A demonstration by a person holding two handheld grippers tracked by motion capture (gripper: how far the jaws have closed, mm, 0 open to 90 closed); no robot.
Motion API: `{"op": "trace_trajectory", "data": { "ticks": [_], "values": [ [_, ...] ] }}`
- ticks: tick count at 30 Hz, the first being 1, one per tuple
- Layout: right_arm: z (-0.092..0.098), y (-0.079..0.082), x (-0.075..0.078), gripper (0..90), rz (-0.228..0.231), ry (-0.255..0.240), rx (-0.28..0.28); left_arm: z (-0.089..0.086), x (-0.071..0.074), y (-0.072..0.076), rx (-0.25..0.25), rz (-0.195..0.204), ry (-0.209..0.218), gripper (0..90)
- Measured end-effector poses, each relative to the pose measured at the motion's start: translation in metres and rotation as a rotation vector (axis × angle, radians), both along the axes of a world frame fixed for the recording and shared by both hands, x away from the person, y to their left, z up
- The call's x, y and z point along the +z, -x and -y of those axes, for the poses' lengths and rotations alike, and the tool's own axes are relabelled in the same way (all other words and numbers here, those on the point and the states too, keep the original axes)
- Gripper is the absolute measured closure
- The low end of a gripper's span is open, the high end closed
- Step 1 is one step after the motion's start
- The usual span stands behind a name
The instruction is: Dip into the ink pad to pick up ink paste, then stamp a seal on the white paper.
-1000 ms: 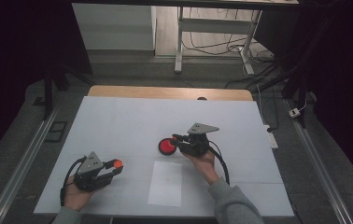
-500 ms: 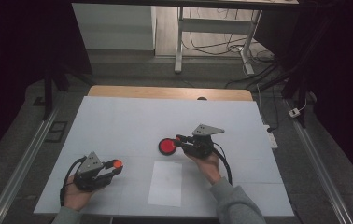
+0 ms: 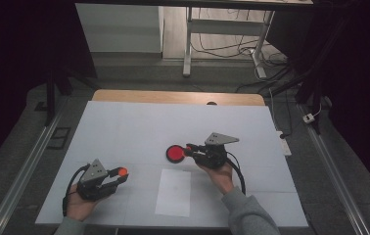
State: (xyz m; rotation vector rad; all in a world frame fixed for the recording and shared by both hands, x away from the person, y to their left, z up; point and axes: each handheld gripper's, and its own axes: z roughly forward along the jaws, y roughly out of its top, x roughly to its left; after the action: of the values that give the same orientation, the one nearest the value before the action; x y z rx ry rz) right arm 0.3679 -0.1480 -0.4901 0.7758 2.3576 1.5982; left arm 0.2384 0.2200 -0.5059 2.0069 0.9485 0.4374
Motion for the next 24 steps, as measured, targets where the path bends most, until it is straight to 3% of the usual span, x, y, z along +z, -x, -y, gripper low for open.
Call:
{"op": "trace_trajectory", "data": {
  "ticks": [24],
  "values": [
    [0.008,0.022,0.004,72.4,0.007,0.007,0.034,-0.001,0.000,0.000,0.000,-0.002,0.010,64.6]
  ]
}}
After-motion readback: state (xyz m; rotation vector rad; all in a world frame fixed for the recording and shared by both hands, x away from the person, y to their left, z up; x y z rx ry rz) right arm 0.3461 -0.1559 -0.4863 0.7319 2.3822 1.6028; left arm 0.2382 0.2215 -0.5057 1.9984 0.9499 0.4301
